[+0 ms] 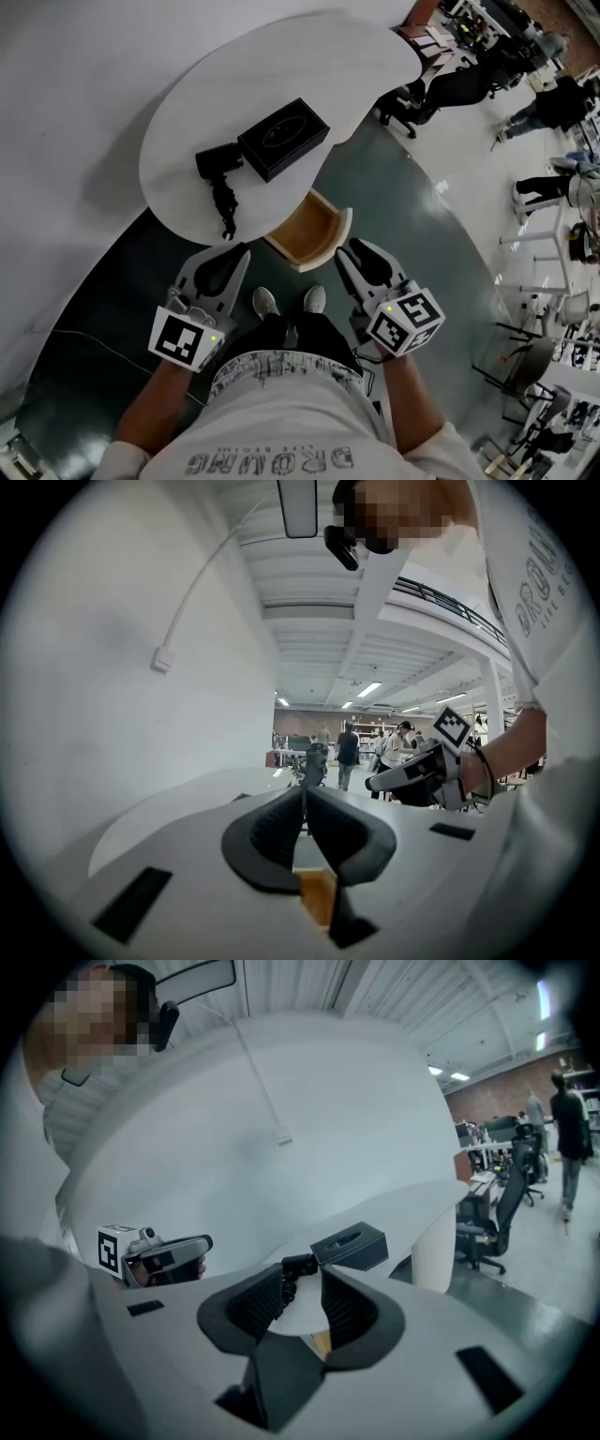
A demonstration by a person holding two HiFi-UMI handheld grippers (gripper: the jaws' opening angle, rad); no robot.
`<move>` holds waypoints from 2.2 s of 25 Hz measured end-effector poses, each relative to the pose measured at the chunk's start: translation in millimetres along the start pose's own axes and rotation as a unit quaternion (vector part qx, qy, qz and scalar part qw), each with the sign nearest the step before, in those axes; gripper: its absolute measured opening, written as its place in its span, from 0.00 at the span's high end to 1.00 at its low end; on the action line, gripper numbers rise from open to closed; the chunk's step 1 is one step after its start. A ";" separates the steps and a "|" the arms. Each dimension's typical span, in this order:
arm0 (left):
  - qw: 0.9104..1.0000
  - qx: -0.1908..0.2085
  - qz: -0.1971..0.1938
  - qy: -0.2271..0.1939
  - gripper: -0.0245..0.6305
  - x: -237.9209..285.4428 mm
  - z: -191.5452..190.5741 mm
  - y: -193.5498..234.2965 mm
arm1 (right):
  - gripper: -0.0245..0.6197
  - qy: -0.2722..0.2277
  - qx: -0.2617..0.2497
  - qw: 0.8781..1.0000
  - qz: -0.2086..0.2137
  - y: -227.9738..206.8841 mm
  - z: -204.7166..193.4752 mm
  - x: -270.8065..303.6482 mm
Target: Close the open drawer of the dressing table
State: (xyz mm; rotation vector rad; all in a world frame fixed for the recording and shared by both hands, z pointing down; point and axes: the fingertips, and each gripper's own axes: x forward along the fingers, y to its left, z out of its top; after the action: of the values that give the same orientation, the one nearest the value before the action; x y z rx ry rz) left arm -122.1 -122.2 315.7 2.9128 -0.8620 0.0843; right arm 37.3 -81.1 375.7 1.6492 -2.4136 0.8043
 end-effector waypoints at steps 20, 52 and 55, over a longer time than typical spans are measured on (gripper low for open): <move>0.995 0.000 -0.009 0.095 0.91 93.1 -63.7 -23.1 | 0.76 0.064 0.047 0.997 -0.011 -119.7 -71.3 20.2; 0.967 -0.026 -0.085 0.240 0.91 157.4 -227.0 -79.9 | 0.77 0.165 0.201 0.966 0.008 -213.6 -320.0 79.3; 0.964 -0.029 -0.085 0.249 0.91 156.5 -236.6 -78.2 | 0.77 0.169 0.207 0.964 0.013 -214.2 -332.7 86.4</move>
State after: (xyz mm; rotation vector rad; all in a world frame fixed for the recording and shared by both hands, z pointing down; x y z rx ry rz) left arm 46.0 -114.4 557.1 2.6980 -0.5170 0.7248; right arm 126.8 -51.0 769.5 1.4416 -2.1313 1.5400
